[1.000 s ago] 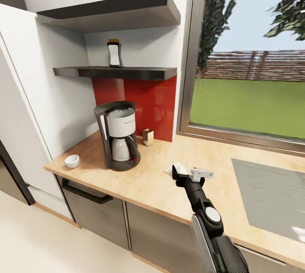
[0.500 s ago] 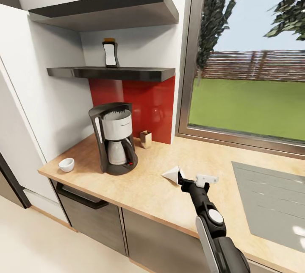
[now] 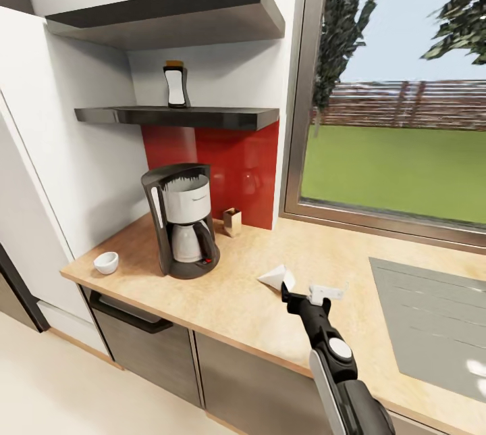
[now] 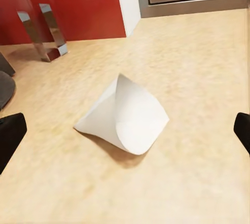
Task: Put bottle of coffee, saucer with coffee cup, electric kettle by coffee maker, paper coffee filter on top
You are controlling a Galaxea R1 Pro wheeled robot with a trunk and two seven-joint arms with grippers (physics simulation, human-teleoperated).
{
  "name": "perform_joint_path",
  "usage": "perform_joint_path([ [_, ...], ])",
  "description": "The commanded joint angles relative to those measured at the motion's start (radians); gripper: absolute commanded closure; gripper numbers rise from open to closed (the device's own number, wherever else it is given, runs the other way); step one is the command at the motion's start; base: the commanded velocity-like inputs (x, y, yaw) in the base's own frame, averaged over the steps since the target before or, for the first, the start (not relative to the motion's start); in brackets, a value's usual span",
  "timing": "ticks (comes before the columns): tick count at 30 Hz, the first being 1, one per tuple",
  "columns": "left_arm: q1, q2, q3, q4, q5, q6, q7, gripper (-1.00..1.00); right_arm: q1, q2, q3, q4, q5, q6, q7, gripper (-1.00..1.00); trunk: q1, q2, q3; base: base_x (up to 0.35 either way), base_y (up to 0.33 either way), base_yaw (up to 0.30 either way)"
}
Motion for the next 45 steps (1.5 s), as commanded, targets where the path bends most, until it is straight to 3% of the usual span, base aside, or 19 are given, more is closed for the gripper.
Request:
perform_joint_path([
  [1,-0.001,0.0,0.007,0.003,-0.002,-0.003,0.0,-1.0,-0.001,0.0,0.001,-0.007,-0.007,-0.001,-0.007,-1.0,0.001,-0.002,-0.002,0.0,0.0,0.0],
  [12,0.002,0.001,-0.004,0.014,-0.006,0.002,0.0,-1.0,-0.001,-0.002,0.0,0.016,-0.001,0.015,-0.004,-1.0,0.001,-0.002,-0.002,0.0,0.0,0.0],
  [36,0.002,0.002,-0.004,0.014,-0.006,0.002,0.0,-1.0,-0.002,-0.137,-0.006,-0.019,-0.004,0.15,0.124,-1.0,0.001,-0.002,-0.002,0.0,0.0,0.0],
  [45,0.002,0.002,-0.004,0.014,-0.006,0.002,0.0,-1.0,-0.002,-0.188,0.001,-0.016,-0.003,0.151,0.175,-1.0,0.001,-0.002,-0.002,0.0,0.0,0.0],
])
